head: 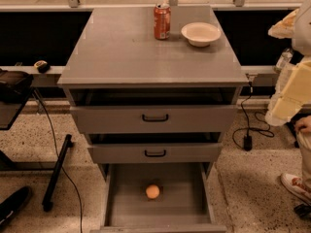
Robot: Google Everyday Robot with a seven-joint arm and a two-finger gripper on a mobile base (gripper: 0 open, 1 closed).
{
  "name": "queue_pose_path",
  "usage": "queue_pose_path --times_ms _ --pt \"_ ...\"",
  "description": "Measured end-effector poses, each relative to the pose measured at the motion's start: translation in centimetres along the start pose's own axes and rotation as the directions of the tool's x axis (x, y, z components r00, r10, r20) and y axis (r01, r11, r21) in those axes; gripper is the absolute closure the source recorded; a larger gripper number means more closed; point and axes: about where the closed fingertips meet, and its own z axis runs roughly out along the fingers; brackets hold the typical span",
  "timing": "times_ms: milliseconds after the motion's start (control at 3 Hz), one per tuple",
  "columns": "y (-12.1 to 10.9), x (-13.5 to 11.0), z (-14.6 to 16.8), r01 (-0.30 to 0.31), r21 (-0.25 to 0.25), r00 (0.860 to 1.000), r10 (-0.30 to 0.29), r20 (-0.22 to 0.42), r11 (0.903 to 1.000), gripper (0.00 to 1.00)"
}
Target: Pick orange from bottom drawer and place on counter
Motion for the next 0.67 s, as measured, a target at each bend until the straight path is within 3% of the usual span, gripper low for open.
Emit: queue_pose_path --times_ms 667 --pt "0.02 0.02 0.42 -0.008 0.002 1.0 0.008 0.018 1.0 0.0"
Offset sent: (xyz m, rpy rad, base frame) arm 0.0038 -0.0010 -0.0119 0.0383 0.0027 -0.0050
